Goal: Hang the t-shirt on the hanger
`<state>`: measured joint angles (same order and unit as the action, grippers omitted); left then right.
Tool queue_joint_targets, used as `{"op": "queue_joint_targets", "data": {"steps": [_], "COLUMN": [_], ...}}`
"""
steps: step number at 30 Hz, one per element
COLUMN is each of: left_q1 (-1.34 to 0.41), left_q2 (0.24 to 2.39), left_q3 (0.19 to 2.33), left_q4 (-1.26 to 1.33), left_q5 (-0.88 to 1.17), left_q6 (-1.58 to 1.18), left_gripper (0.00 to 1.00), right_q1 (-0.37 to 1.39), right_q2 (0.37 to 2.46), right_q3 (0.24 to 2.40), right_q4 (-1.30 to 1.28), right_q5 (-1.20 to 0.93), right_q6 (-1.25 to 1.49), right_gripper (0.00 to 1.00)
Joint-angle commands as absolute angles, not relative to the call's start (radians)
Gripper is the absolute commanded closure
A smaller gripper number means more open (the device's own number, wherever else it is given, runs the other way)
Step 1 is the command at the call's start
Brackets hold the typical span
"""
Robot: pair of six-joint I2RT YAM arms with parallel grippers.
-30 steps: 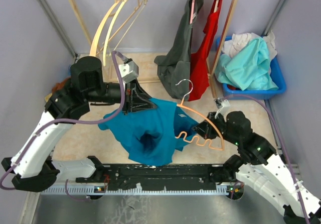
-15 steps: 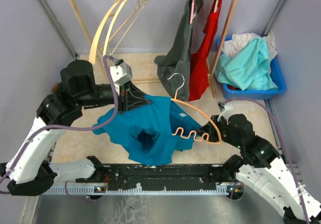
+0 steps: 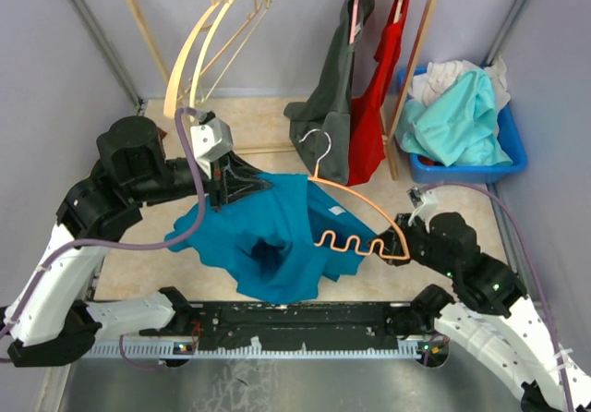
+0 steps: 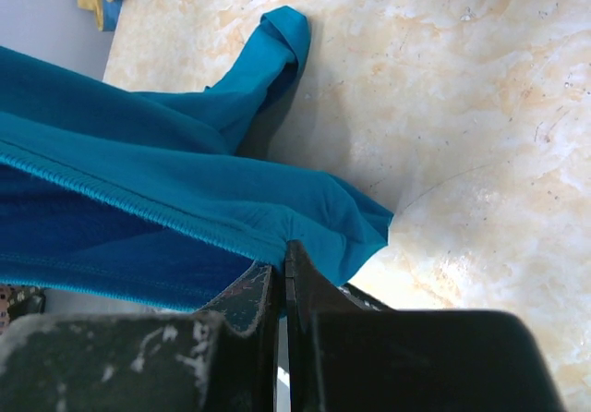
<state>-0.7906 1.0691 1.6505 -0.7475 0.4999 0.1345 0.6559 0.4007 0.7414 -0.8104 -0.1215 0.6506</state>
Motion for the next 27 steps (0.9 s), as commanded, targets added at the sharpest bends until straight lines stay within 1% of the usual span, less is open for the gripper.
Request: {"op": "queue_joint_targets", "data": {"steps": [1,11,20,27], "left_q1": [-0.788,-0.787,-0.788,-0.787], "left_q2": [1.039,1.013,0.981,0.963], "left_q3": [1.663,1.674,1.631,1.565], "left_q4": [-0.647,-0.654,-0.615,-0.572], "left_q5": [0.431,0.421,0.383,0.334], "left_q6": [0.165,0.177,0.195,0.226], "left_gripper": [1.0,1.0,1.0,1.0], "right_q1": [0.65,0.65,0.651,0.649], "right_q2": [0.378,0.308,0.322,0.337], "right_q3": [0.804,0.844,0.917,0.999], "right_q4": [-0.906,-1.003,-0.98,-1.047], "right_q5": [-0.11,-0.024,-0.138,-0.125], "right_q6": [0.628,0.652,0.654,0.642], "right_gripper": [1.0,1.0,1.0,1.0]}}
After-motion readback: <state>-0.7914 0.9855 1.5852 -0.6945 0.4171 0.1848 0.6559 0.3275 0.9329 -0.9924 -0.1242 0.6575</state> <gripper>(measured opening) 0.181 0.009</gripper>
